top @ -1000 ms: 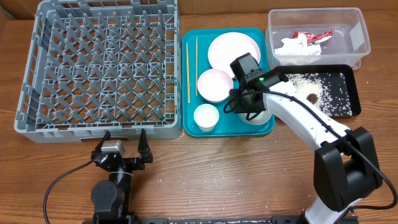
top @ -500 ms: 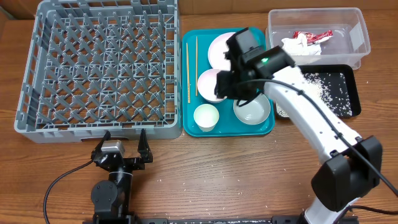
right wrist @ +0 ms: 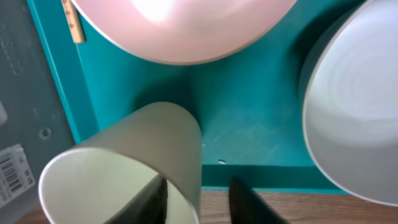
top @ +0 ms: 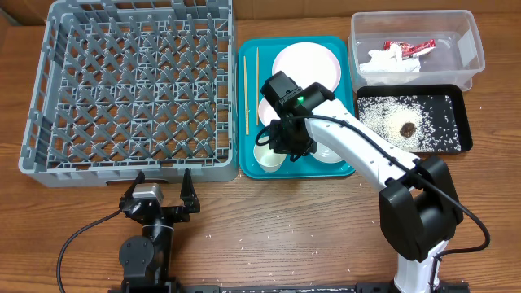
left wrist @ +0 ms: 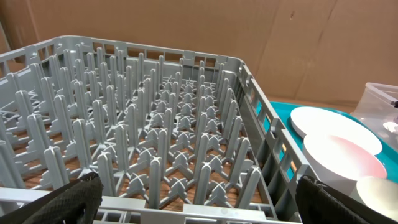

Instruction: Sort waste into correct bins and load items into the dishwasher

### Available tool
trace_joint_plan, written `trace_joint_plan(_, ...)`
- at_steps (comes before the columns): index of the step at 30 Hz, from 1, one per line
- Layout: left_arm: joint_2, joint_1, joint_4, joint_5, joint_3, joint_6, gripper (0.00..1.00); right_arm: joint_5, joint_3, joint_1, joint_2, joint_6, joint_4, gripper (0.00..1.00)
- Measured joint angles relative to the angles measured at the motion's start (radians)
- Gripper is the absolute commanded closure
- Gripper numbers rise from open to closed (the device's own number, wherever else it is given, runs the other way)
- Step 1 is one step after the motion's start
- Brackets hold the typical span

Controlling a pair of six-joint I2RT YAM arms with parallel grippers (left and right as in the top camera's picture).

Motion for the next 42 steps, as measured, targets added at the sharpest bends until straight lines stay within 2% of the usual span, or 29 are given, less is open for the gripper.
trace_joint_plan(6,0.000,0.000,0.027,0.000,0.003,-0.022,0.00,0.002,-0.031,0.000,0.000,0.008,0.037,0.85)
trace_joint_plan(7,0.000,0.000,0.021,0.000,0.009,-0.032,0.00,0.002,-0.040,0.000,0.000,0.008,0.037,0.94)
trace_joint_plan(8,0.000,0.000,0.001,0.000,0.027,-0.036,0.00,0.002,-0.054,0.000,0.000,0.008,0.036,0.96)
trace_joint_plan(10,0.000,0.000,-0.055,0.000,0.084,-0.050,0.00,0.002,-0.056,0.000,0.001,0.010,0.039,0.96)
trace_joint_plan(14,0.024,0.000,-0.262,0.006,0.309,-0.108,0.00,-0.018,-0.055,-0.002,0.002,0.008,0.011,0.96)
trace_joint_plan(18,0.179,0.000,-0.414,0.077,0.491,-0.209,0.00,-0.096,-0.037,-0.052,-0.038,-0.011,-0.054,0.96)
trace_joint_plan(21,0.436,0.000,-0.456,0.248,0.650,-0.304,0.00,-0.181,-0.023,-0.183,-0.229,-0.032,-0.055,0.96)
trace_joint_plan(23,0.642,0.000,-0.438,0.433,0.735,-0.352,0.00,-0.226,0.002,-0.277,-0.352,-0.040,-0.050,0.96)
trace_joint_plan(26,0.953,0.000,-0.266,0.766,0.797,-0.505,0.00,-0.344,0.017,-0.332,-0.404,-0.075,-0.027,0.96)
trace_joint_plan(27,1.019,0.000,-0.219,0.844,0.802,-0.597,0.51,-0.375,0.015,-0.334,-0.399,-0.083,-0.017,0.96)
trace_joint_plan(28,1.096,0.000,-0.163,0.935,0.811,-0.711,0.67,-0.410,0.008,-0.334,-0.392,-0.092,0.002,0.96)
trace_joint_plan(29,1.158,0.000,-0.133,0.999,0.814,-0.813,0.00,-0.447,-0.004,-0.334,-0.385,-0.097,0.032,0.96)
trace_joint_plan(31,1.265,0.000,-0.074,1.119,0.815,-0.995,0.00,-0.519,-0.037,-0.334,-0.382,-0.101,0.087,0.96)
trace_joint_plan(32,1.329,0.000,-0.062,1.199,0.815,-1.074,0.07,-0.562,-0.062,-0.334,-0.382,-0.105,0.118,0.96)
trace_joint_plan(33,1.384,0.000,-0.060,1.286,0.815,-1.110,0.08,-0.611,-0.095,-0.334,-0.381,-0.112,0.171,0.96)
trace_joint_plan(34,1.395,0.000,-0.058,1.304,0.815,-1.115,0.06,-0.656,-0.125,-0.334,-0.381,-0.117,0.222,0.96)
trace_joint_plan(35,1.446,0.000,-0.058,1.390,0.815,-1.128,0.04,-0.704,-0.159,-0.334,-0.381,-0.123,0.267,0.96)
trace_joint_plan(38,1.486,0.000,-0.045,1.461,0.815,-1.074,0.00,-0.801,-0.245,-0.334,-0.381,-0.128,0.363,0.96)
trace_joint_plan(40,1.487,0.000,0.005,1.500,0.816,-0.993,0.00,-0.858,-0.303,-0.334,-0.381,-0.129,0.392,0.96)
trace_joint_plan(42,1.487,0.000,0.042,1.517,0.816,-0.952,0.07,-0.890,-0.328,-0.334,-0.380,-0.129,0.415,0.96)
